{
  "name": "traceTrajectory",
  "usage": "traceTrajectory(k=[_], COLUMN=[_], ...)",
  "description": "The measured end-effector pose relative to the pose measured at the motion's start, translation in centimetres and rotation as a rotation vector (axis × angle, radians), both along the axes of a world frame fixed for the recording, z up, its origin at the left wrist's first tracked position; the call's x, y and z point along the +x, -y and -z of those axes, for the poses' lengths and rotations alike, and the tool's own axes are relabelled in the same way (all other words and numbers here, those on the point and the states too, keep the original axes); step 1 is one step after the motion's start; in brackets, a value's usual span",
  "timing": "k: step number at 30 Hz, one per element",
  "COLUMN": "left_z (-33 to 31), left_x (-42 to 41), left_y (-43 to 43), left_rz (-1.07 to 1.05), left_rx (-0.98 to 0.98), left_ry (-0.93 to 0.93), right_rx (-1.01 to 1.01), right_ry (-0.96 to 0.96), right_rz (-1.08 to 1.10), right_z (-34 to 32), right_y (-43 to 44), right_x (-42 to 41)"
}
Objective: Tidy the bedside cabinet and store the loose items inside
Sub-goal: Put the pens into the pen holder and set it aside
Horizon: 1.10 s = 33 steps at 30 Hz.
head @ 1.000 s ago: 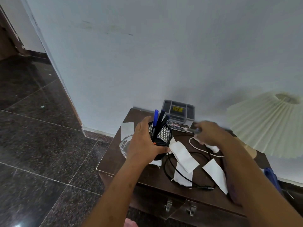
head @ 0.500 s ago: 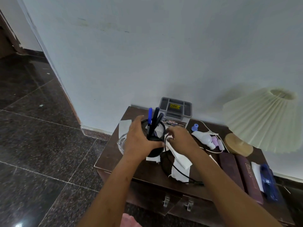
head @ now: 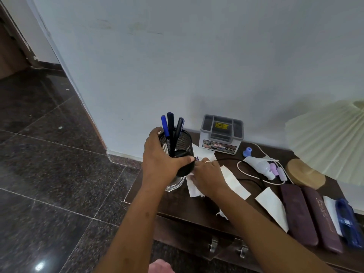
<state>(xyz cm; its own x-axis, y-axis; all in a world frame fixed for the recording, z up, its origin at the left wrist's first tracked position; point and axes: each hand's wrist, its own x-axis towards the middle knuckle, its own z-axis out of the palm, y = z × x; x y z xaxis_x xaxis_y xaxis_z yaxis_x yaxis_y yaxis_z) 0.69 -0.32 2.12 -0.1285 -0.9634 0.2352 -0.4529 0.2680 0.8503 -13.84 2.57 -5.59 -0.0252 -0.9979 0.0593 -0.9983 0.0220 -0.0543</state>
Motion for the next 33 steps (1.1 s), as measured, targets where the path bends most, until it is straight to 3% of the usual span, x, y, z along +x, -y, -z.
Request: traceTrajectory(k=[3, 7, 16, 20, 23, 27, 30, 33], left_z=[0.0, -0.1, -0.3, -0.1, 0.1, 0.2, 0.3, 0.2], left_x=[-0.6, -1.1, -1.5, -1.2, -1.1, -1.0, -1.2, -1.4], left_y=[-0.5, -0.8, -1.2, -1.1, -1.0, -1.0, -1.3, -1.5], left_rz=[0.030, 0.064, 0.075, 0.089, 0.105, 0.124, 0.134, 0.152], left_rx=[-0.001, -0.029, -0.009, 0.008, 0.035, 0.073, 0.095, 0.101], left_ry=[0.001, -0.012, -0.049, -0.039, -0.025, -0.006, 0.021, 0.023], right_rx=[-0.105, -0.090, -0.141, -0.267, -0.480, -0.762, -0.917, -0.874], right_ry=[-0.053, 0.112, 0.285, 0.686, 0.924, 1.168, 1.221, 1.240], right_rz=[0.080, 0.207, 0.358, 0.487, 0.544, 0.440, 0.309, 0.163], right_z=[0.0, 0.2, -0.6, -2.5, -6.2, -12.3, -16.2, -18.1], right_y=[0.1, -0.3, -0.6, -0.4, -0.5, -1.3, -2.4, -3.1], right_x=[0.6, 1.1, -0.5, -2.5, -4.2, -5.0, -4.7, -3.8])
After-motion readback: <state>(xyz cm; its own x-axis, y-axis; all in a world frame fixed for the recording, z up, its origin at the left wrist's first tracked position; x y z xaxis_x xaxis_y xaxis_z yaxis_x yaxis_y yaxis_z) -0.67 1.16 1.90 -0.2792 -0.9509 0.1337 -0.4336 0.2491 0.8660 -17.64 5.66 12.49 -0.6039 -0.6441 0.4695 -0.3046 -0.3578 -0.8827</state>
